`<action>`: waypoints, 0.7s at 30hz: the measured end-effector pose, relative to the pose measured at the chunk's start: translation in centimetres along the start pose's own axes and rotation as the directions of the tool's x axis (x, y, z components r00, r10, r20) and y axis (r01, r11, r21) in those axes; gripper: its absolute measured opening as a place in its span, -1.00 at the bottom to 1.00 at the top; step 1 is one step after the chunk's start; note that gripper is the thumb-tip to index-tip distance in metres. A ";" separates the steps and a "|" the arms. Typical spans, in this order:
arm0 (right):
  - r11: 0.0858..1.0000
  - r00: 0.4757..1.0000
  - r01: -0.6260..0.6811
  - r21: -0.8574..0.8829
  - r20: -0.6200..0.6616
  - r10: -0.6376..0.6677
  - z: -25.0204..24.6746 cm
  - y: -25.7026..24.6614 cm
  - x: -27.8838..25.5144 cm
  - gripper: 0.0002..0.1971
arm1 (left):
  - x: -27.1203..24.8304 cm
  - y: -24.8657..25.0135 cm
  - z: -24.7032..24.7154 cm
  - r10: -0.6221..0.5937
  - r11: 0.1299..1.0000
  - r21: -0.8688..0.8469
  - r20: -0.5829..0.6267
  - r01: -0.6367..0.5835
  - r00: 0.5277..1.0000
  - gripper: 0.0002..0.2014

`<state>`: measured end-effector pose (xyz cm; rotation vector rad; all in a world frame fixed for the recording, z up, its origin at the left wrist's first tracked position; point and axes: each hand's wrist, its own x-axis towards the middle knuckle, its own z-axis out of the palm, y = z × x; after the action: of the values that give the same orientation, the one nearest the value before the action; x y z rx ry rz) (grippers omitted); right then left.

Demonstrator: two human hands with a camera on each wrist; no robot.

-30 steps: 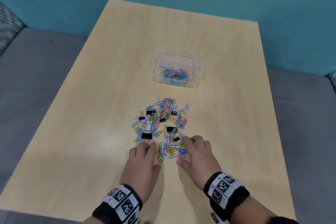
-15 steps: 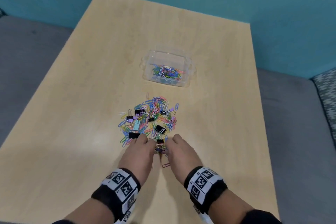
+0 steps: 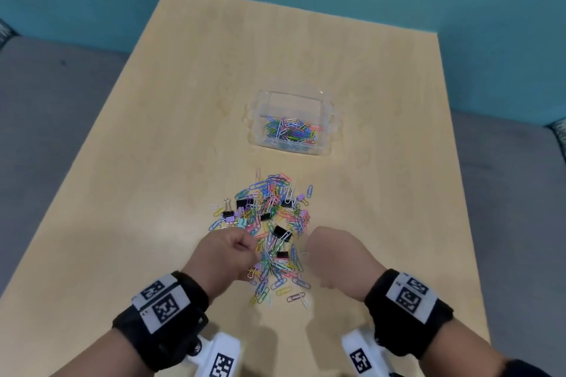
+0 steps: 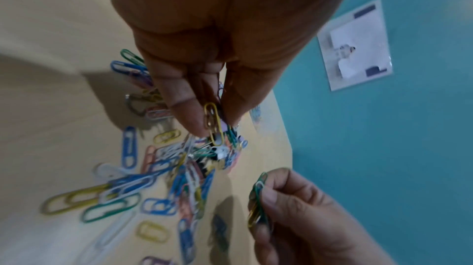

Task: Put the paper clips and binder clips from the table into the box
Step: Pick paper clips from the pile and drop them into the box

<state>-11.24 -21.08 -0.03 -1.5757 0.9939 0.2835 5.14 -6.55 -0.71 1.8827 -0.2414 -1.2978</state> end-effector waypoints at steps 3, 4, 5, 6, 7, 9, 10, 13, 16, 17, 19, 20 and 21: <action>0.983 0.997 0.016 0.185 0.072 -0.029 -1.6 -1.9 0.6 -0.85 | 0.3 2.4 -0.8 -0.049 0.976 -0.205 0.097 0.068 0.994 -0.86; 0.974 0.996 0.025 0.225 0.079 -0.044 -2.2 -2.5 1.0 -0.85 | 0.6 3.3 -1.1 -0.051 0.964 -0.255 0.126 0.081 0.991 -0.87; 0.966 0.995 0.041 0.255 0.077 -0.063 -2.7 -3.1 1.5 -0.85 | 0.8 4.2 -1.3 -0.044 0.954 -0.289 0.147 0.085 0.988 -0.88; 0.959 0.995 0.057 0.277 0.064 -0.078 -3.3 -3.8 2.2 -0.84 | 1.3 5.2 -1.5 -0.030 0.948 -0.309 0.157 0.079 0.987 -0.89; 0.952 0.996 0.069 0.298 0.041 -0.085 -3.9 -4.5 2.9 -0.84 | 1.9 6.2 -1.6 -0.010 0.946 -0.318 0.157 0.060 0.988 -0.90; 0.945 0.996 0.094 0.313 -0.030 -0.089 -5.3 -6.3 4.8 -0.81 | 3.8 8.6 -1.8 0.038 0.957 -0.289 0.119 -0.002 0.992 -0.90; 0.946 0.993 0.111 0.305 -0.070 -0.094 -6.0 -7.4 6.0 -0.80 | 5.0 9.9 -1.7 0.064 0.964 -0.262 0.089 -0.038 0.994 -0.89; 0.956 0.977 0.148 0.253 -0.185 -0.102 -7.8 -10.2 9.8 -0.77 | 8.9 13.7 -1.2 0.126 0.968 -0.220 0.000 -0.123 0.992 -0.83; 0.975 0.960 0.135 0.177 -0.269 -0.084 -9.0 -12.0 13.2 -0.81 | 11.7 16.5 -0.6 0.146 0.961 -0.231 -0.056 -0.155 0.988 -0.78; 0.979 0.956 0.130 0.159 -0.283 -0.081 -9.1 -12.4 14.0 -0.82 | 12.4 17.2 -0.4 0.139 0.958 -0.244 -0.062 -0.150 0.988 -0.78; 0.987 0.951 0.105 0.119 -0.303 -0.064 -9.2 -13.0 15.0 -0.80 | 13.3 17.8 -0.1 0.110 0.953 -0.277 -0.064 -0.124 0.992 -0.78; 0.990 0.950 0.094 0.101 -0.308 -0.058 -9.1 -13.1 15.3 -0.80 | 13.7 17.8 0.0 0.098 0.952 -0.283 -0.066 -0.113 0.993 -0.79; 0.992 0.948 0.092 0.087 -0.312 -0.060 -9.0 -13.1 15.5 -0.84 | 14.1 17.8 0.2 0.090 0.955 -0.278 -0.070 -0.106 0.993 -0.80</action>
<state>4.54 -36.60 1.20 -1.5915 1.1650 -0.0708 16.31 -26.10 2.14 1.6415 -0.1114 -1.1448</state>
